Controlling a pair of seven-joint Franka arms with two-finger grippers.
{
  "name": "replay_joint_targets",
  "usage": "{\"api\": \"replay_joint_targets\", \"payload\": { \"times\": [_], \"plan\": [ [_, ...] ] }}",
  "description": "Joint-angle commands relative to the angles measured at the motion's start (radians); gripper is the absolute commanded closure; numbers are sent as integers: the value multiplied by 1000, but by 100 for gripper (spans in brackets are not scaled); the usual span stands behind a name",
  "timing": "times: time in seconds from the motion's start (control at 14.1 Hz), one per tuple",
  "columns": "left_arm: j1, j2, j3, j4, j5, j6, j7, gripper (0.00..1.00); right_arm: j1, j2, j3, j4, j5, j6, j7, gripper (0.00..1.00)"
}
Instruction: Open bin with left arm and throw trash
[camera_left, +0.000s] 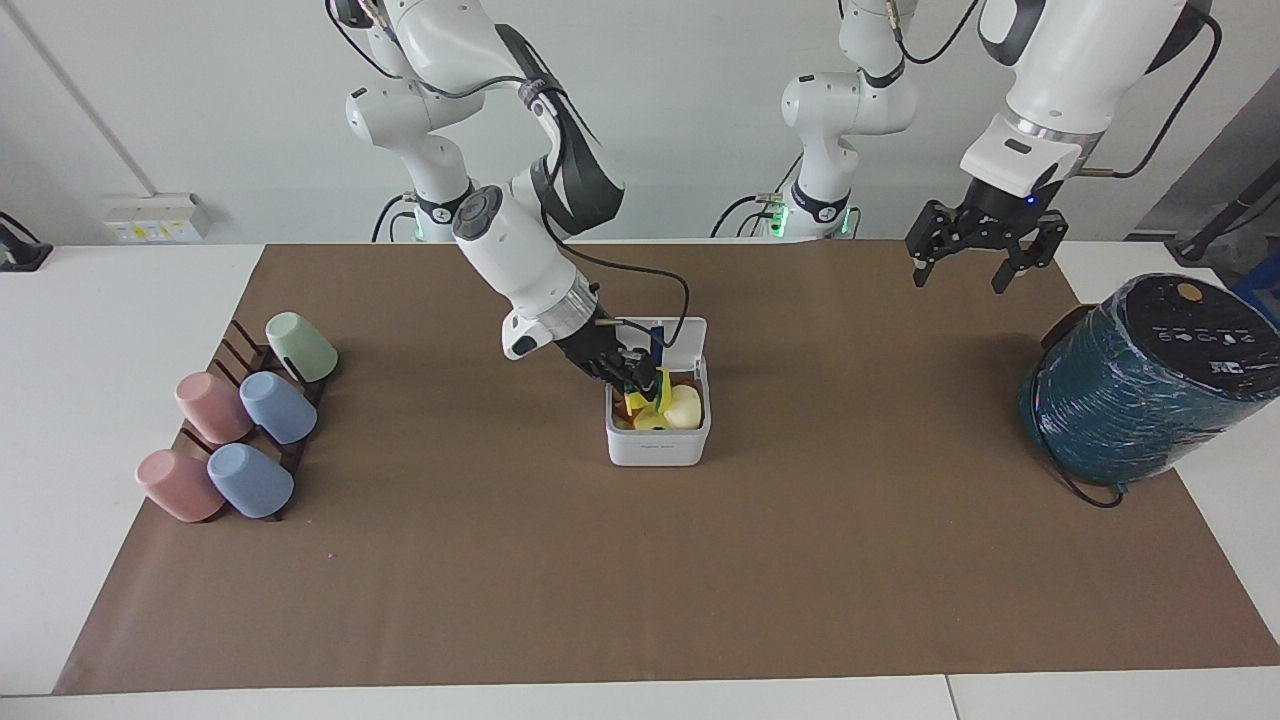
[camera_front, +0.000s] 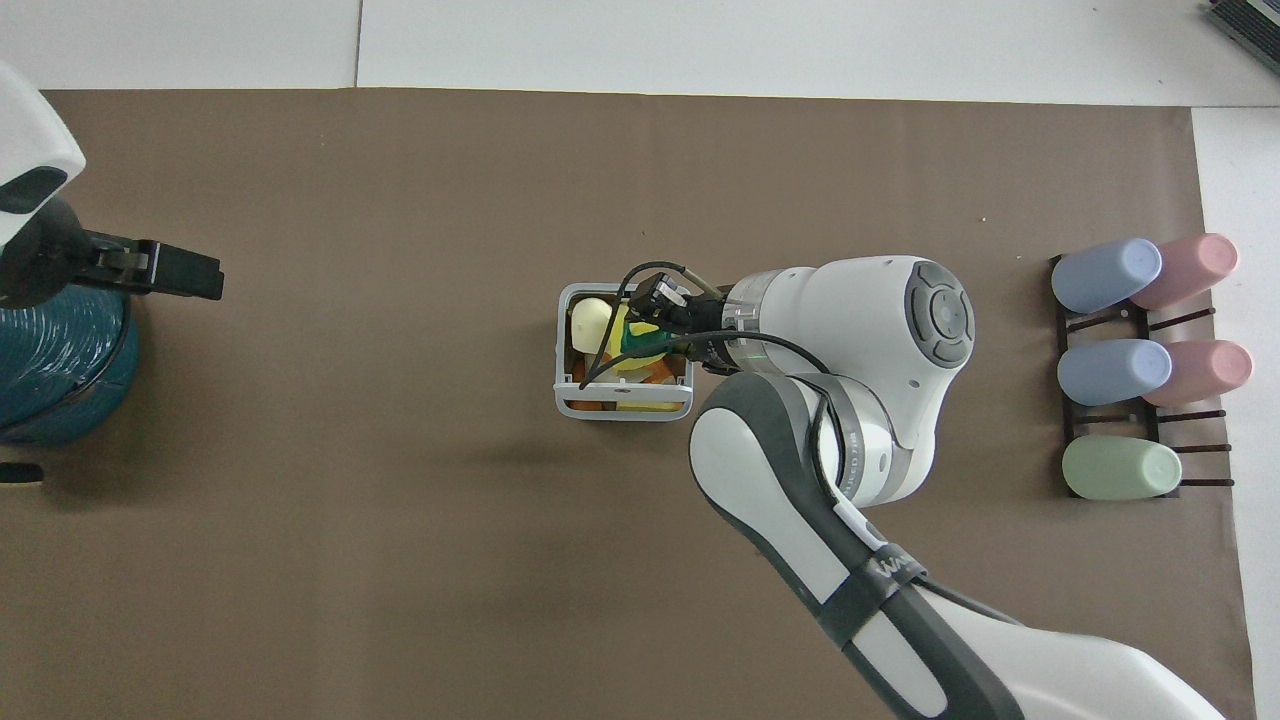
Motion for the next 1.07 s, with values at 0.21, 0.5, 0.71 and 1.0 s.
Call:
{"api": "replay_joint_targets", "payload": {
  "times": [0.21,0.5,0.71,1.0],
  "plan": [
    [13,-8,-5,-2,7,-54,11,0,3,-3,1,30,4,8,3,21],
    [11,-16,-9,-18,7,-48,11,0,-9,-6,-9,62,-47,8,-9,0],
    [11,-16,-9,-24,7,-39,6,0,-72,-17,-12,90,-380,0,-12,0],
    [11,-16,-9,-24,7,-40,3,0,-178,-61,-13,106,-655,-75,-21,0]
  ]
}}
